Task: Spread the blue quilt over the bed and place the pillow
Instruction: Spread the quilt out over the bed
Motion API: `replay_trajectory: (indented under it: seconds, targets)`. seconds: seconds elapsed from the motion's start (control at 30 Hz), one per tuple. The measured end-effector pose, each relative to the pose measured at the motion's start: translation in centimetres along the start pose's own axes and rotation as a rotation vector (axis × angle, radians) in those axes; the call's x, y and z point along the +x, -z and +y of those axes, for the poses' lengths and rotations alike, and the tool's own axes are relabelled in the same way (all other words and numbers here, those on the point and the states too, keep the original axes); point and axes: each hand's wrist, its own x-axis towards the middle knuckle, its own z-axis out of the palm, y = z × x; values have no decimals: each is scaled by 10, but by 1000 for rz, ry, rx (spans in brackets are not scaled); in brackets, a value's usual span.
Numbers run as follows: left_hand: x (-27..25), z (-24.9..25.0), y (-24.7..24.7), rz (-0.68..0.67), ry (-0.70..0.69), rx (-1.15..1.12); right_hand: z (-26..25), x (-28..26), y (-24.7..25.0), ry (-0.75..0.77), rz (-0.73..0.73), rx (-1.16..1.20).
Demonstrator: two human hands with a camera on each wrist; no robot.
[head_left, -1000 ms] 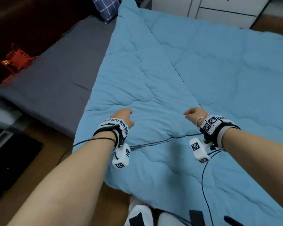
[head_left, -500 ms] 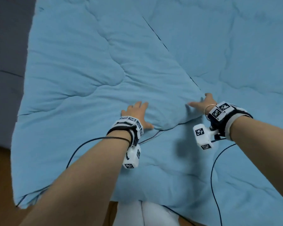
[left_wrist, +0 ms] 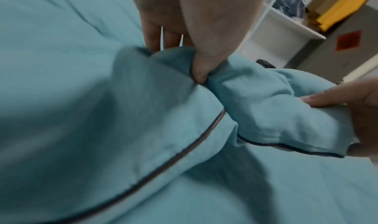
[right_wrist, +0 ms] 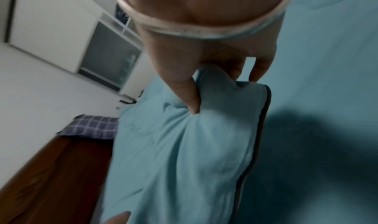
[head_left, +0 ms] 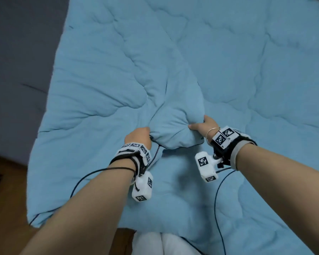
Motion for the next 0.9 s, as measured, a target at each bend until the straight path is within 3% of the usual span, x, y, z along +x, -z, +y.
replay_trajectory:
  seconds: [0.17,0.3,0.57,0.7,0.9]
  targets:
    - [-73,-80,110,173,192,-107,-136,-84,-17,238,-171,45]
    - [-127,-173,183,346,332,-200,-245,-162,-64,474,-270,15]
    - [-222,-387,217,521,477,-345,-371,-305,-231,786,-377,-55]
    - [-264,-482,228,630,443,-525,-418,-373,-327,901,-390,-139]
    - [-262,-574,263,559,216,-669,-468,-420,-419,929,-351,-332]
